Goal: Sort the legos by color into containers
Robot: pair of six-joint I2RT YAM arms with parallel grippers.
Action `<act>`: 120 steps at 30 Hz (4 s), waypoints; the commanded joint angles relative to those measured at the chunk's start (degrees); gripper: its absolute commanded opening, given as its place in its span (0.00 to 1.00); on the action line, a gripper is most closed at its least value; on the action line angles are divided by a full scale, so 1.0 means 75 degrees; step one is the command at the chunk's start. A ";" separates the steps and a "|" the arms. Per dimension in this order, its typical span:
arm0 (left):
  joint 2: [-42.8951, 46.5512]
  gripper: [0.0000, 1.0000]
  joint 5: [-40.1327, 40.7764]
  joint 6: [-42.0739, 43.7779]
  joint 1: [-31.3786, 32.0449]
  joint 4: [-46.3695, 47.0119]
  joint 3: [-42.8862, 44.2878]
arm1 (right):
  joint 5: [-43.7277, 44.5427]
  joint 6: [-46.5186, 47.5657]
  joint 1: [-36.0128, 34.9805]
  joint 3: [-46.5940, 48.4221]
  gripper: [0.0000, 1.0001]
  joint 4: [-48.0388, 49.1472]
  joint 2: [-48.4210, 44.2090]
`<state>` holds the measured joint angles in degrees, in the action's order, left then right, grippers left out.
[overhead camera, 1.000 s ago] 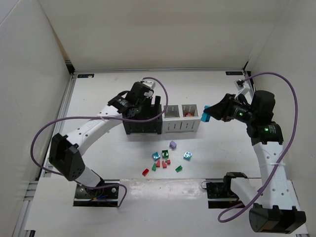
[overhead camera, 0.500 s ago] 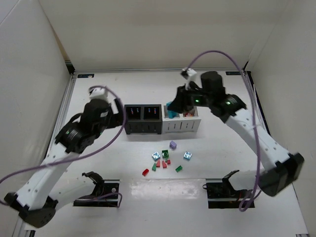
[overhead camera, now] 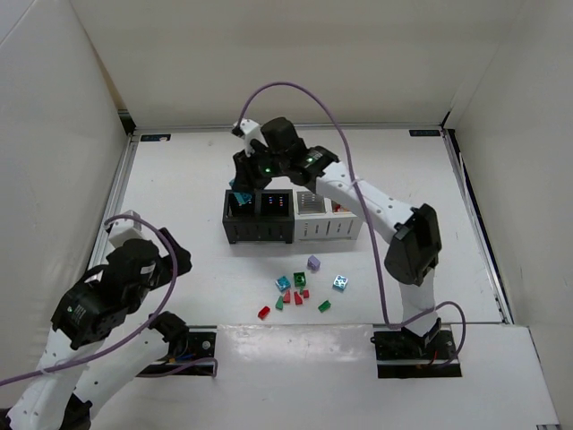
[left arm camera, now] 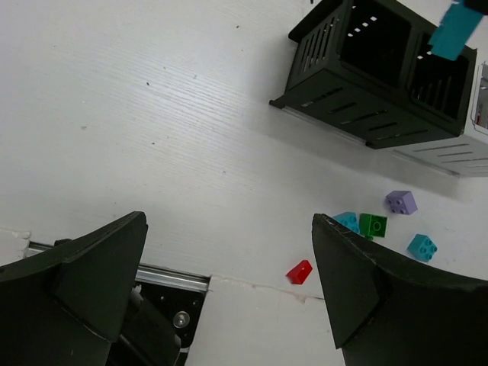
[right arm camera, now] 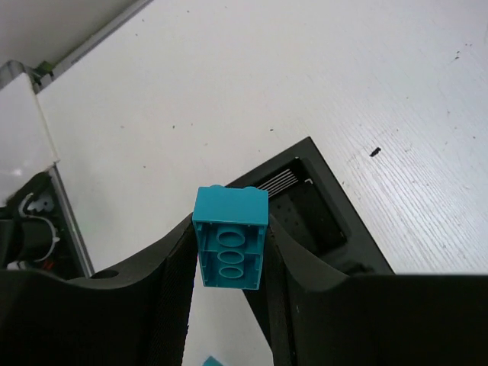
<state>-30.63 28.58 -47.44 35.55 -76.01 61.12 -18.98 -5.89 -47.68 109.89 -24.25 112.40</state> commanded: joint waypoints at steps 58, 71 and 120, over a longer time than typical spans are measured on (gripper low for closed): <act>-0.6637 1.00 -0.1758 0.0231 0.2654 0.4802 -0.0322 | 0.4887 -0.3691 0.2254 -0.7608 0.65 -0.3399 -0.8986; -0.8267 0.97 -0.2134 0.0033 0.2842 0.5541 -0.0251 | 0.3481 -0.2755 0.4410 -0.7702 0.66 -0.3727 -0.9877; -0.6850 0.83 -0.0540 -0.2850 0.3287 0.5868 -0.1562 | 0.2601 -0.1781 0.4916 -0.7737 0.66 -0.3856 -0.9772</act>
<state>-85.01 22.35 -67.42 59.55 -33.87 51.88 0.89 -20.45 -10.33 50.83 -53.91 39.09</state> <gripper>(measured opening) 0.828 0.664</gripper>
